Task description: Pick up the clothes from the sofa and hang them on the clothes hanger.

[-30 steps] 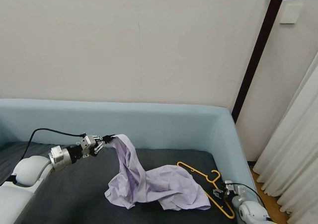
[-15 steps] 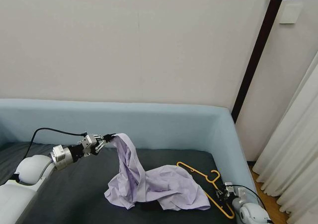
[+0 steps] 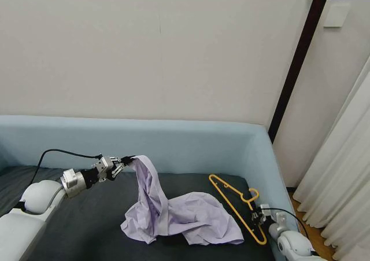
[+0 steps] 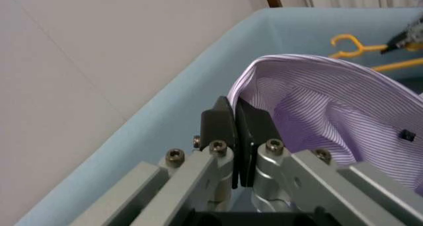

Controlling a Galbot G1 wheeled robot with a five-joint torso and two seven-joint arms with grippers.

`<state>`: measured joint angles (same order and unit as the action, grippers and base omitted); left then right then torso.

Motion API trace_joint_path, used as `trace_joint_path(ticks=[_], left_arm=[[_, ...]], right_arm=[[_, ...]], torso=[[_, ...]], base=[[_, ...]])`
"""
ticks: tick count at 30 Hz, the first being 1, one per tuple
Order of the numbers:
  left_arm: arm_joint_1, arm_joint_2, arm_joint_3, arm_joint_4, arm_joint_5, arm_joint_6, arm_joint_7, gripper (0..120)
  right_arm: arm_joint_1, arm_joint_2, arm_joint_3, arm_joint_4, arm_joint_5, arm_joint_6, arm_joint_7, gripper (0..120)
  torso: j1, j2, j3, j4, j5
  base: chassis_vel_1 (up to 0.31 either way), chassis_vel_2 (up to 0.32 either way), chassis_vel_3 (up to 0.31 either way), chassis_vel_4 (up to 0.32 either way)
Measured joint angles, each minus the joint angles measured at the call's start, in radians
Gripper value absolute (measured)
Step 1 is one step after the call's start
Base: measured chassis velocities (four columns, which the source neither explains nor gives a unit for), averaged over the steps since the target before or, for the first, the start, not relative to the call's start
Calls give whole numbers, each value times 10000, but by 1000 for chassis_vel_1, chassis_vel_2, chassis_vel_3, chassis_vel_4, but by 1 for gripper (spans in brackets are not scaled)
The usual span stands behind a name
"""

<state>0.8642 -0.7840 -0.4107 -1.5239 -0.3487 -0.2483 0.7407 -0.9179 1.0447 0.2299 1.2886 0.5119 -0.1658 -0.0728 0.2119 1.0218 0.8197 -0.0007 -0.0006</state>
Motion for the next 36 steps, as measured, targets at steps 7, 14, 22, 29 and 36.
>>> trace_joint_path(ticks=[7,14,22,29,36], left_arm=[[-159,-81,88,99,-140,80,-93,0],[-235,-5,104,147,-406,187,-115,0],[-280,-1,157,-188,-1197,697,-318,0],[-237,-226,275,-560,-1497,1147,-540,0],[-11,-307,257,-933,-1624,1254,-555,0]], right_arm=[[-2420,-1090,822,4894,-2294,484,502,6],[-4201,-1257,900,7200,-5660,2390,1644,6],[-4077,-574,412,6896,-11952,4107,2939,6],[-4027,-285,-87,6737,-13409,3979,3029,6],[-3976,-224,-1035,6698,-13053,2438,3681,6]], torso=[[-1,1,-2,-9,-3],[-2,1,-3,-7,-1],[-1,1,-1,-3,1],[-1,1,-2,-7,1],[-1,1,-1,-4,0]], base=[[0,0,0,0],[0,0,0,0],[0,0,0,0],[0,0,0,0],[0,0,0,0]])
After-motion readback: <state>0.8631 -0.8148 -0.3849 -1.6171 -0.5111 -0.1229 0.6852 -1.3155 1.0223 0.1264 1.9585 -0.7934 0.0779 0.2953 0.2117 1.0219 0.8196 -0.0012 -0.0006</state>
